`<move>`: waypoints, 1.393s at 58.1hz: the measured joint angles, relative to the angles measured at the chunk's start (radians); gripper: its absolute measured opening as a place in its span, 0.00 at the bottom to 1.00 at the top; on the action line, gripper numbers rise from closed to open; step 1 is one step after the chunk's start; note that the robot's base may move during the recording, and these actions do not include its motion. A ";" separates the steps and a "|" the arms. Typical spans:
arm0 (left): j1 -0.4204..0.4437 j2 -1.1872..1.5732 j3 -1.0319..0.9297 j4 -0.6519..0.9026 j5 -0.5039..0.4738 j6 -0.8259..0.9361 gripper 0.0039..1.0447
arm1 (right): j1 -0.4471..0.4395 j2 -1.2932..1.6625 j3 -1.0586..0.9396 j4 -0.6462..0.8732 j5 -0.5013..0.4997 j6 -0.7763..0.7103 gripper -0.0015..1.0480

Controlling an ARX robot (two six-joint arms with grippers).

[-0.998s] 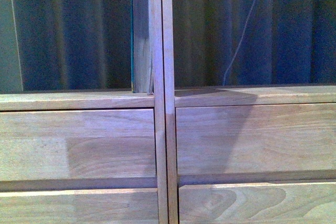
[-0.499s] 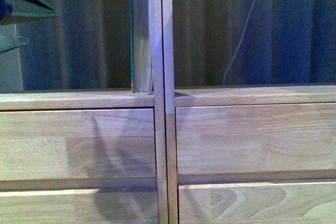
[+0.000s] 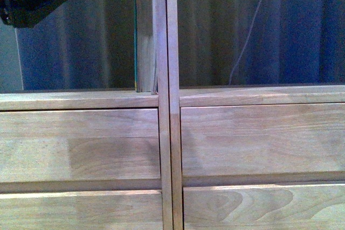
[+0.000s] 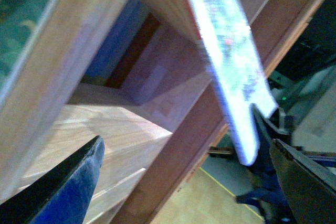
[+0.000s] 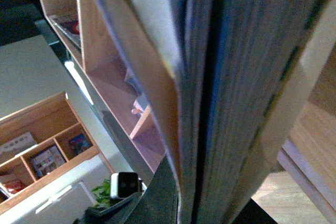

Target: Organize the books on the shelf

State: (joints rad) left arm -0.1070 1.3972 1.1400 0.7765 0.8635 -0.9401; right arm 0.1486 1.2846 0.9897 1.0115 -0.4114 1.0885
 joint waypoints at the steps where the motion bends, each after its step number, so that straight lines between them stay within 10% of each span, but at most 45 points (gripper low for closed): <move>1: -0.008 0.000 0.000 0.024 0.006 -0.022 0.93 | 0.005 0.017 0.003 0.013 0.002 0.006 0.07; 47: -0.082 0.069 0.040 0.341 0.057 -0.261 0.92 | 0.181 0.110 0.002 0.186 -0.146 0.058 0.07; 81: -0.158 0.094 0.059 0.383 0.040 -0.227 0.15 | 0.174 0.083 -0.053 0.278 -0.192 0.122 0.07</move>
State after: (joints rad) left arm -0.2653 1.4910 1.1988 1.1599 0.9039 -1.1675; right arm 0.3229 1.3678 0.9367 1.2896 -0.6033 1.2106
